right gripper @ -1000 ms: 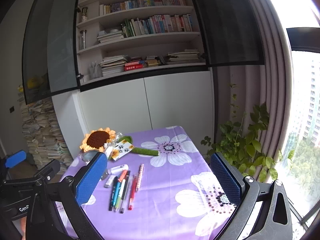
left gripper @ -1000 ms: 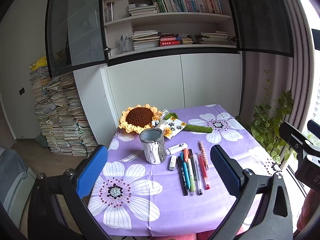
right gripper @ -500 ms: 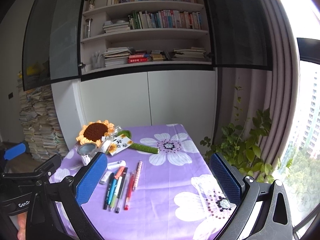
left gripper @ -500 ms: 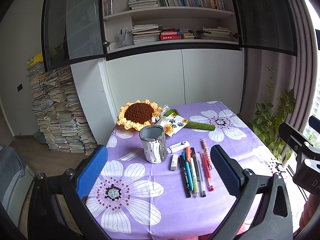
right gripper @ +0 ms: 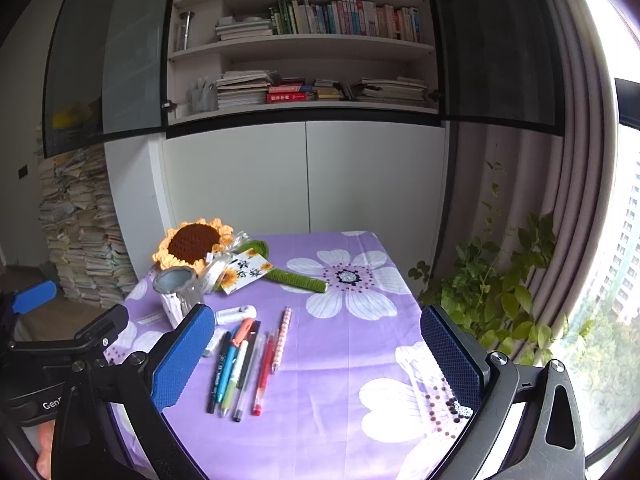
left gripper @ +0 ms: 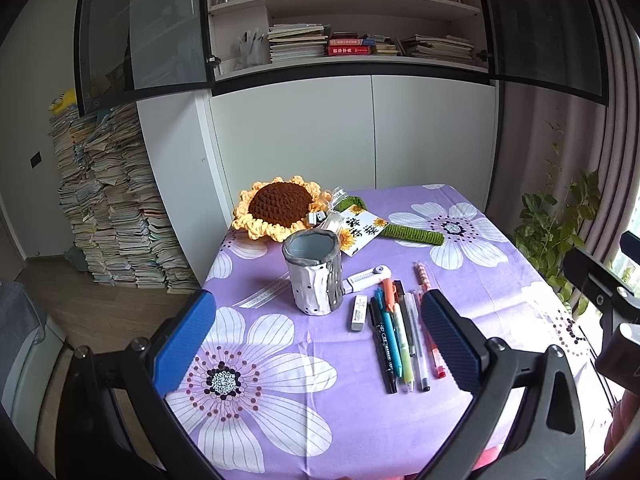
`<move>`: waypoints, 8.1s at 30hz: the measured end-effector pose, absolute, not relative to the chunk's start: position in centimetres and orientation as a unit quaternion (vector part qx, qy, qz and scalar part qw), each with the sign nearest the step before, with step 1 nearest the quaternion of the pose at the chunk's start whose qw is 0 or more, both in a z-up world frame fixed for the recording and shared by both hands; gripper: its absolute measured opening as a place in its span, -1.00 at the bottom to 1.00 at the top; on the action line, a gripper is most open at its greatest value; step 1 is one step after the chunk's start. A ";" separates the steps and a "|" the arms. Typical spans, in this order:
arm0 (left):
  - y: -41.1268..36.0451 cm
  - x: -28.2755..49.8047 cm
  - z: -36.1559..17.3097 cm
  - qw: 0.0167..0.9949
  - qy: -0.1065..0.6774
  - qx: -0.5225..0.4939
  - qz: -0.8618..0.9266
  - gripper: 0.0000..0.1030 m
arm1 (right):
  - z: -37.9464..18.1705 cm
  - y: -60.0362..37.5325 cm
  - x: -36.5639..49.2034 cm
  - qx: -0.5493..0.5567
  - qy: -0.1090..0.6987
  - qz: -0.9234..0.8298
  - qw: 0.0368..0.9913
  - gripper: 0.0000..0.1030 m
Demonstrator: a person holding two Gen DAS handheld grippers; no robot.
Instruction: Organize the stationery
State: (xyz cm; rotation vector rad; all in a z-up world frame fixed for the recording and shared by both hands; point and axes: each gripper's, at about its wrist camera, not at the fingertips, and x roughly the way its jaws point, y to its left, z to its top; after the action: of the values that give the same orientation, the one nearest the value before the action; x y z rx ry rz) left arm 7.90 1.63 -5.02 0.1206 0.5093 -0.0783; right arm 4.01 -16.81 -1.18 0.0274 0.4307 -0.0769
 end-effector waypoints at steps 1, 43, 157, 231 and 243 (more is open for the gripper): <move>1.8 8.3 -5.3 0.964 0.257 0.057 -0.038 0.98 | -1.4 -16.7 4.3 0.013 0.218 -0.037 0.975 1.00; 4.0 24.9 -15.5 0.935 0.337 0.044 -0.104 0.36 | -11.2 -17.4 19.1 0.027 0.388 -0.030 0.921 0.95; 3.1 21.9 -16.2 0.928 0.332 0.073 -0.153 0.36 | -3.4 -7.2 23.8 0.000 0.399 0.221 0.890 -0.72; 3.0 21.9 -16.1 0.927 0.332 0.078 -0.154 0.36 | 4.1 -7.4 20.6 0.019 0.244 0.212 0.946 -0.72; 2.8 22.0 -16.1 0.927 0.332 0.080 -0.155 0.36 | -1.6 -5.4 25.0 0.014 0.328 0.220 0.918 -0.72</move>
State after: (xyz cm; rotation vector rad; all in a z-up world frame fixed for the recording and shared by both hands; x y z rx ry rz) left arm 21.97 2.82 -16.13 0.1644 0.6802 -0.3172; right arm 24.99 -5.36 -1.63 0.0296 0.6750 0.4523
